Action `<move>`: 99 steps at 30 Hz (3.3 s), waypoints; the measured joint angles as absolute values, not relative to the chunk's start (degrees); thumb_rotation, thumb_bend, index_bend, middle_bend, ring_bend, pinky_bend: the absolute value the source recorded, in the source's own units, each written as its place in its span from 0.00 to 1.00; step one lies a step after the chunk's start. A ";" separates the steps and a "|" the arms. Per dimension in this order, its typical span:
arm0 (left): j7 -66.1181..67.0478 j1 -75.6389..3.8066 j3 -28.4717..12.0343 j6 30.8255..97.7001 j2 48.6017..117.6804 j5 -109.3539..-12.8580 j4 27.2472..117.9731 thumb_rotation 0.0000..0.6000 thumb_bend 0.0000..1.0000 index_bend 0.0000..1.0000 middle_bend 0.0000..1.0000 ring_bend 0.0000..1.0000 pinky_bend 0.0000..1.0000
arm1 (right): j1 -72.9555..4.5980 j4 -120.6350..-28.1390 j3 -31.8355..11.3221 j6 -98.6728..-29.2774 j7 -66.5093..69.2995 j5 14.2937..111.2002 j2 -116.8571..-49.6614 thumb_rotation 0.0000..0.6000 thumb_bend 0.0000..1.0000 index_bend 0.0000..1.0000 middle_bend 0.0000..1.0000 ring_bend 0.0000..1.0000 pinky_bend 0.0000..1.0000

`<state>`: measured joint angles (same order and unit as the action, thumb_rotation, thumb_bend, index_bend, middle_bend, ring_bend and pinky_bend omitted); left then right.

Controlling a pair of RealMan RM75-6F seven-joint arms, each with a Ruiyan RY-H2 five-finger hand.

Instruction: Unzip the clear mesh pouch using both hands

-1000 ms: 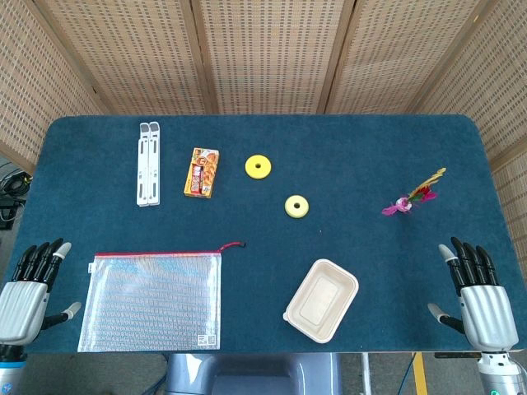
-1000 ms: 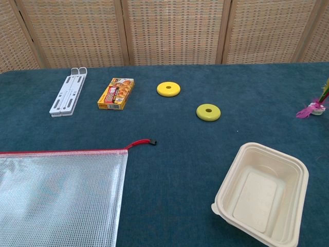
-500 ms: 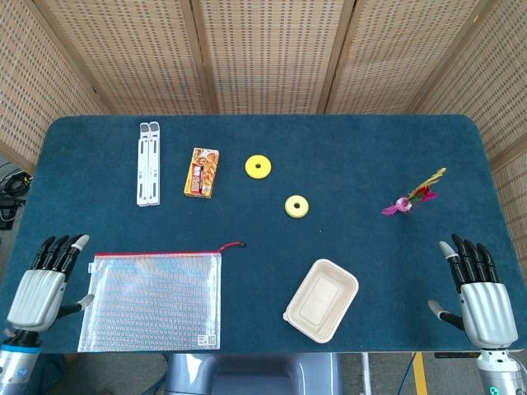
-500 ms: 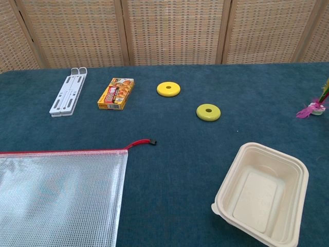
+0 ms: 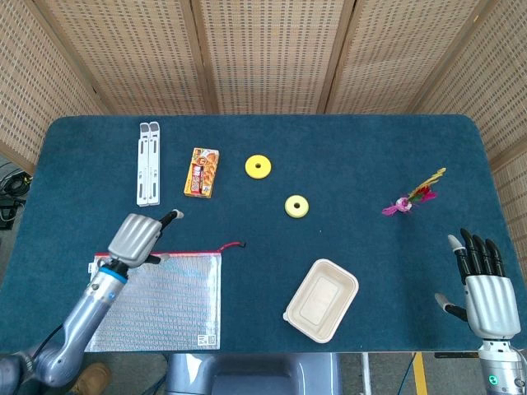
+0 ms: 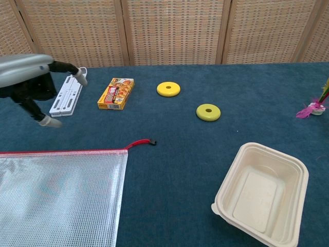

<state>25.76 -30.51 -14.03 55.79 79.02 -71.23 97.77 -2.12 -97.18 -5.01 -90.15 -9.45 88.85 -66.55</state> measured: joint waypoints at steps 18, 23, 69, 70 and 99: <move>40.84 -52.85 -15.96 46.85 99.12 -41.22 80.03 1.00 0.32 0.43 0.98 0.94 1.00 | -2.76 -95.38 -6.26 -88.10 -9.18 84.47 -67.21 1.00 0.00 0.07 0.00 0.00 0.00; 39.87 -54.58 -14.75 46.38 101.27 -40.20 77.05 1.00 0.34 0.45 0.98 0.94 1.00 | -2.84 -95.20 -6.23 -87.82 -8.92 84.19 -67.20 1.00 0.00 0.07 0.00 0.00 0.00; 31.56 -55.82 -12.46 49.02 101.32 -42.34 75.82 1.00 0.56 0.80 0.98 0.94 1.00 | -3.48 -94.65 -5.76 -86.53 -7.33 83.61 -67.15 1.00 0.00 0.07 0.00 0.00 0.00; 30.95 -55.64 -12.75 49.16 100.55 -42.67 76.56 1.00 0.57 0.81 0.98 0.94 1.00 | -3.58 -94.67 -5.73 -86.34 -7.31 83.64 -67.17 1.00 0.00 0.07 0.00 0.00 0.00; 5.62 -55.65 -23.88 50.77 89.21 -59.36 84.68 1.00 0.57 0.85 1.00 0.96 1.00 | -35.56 -99.56 -20.00 -37.60 18.81 60.46 -66.28 1.00 0.10 0.25 0.83 0.85 0.94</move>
<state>5.62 -55.65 -23.88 50.77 89.21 -59.36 84.68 -35.56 -99.56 -20.00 -37.60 18.81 60.46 -66.28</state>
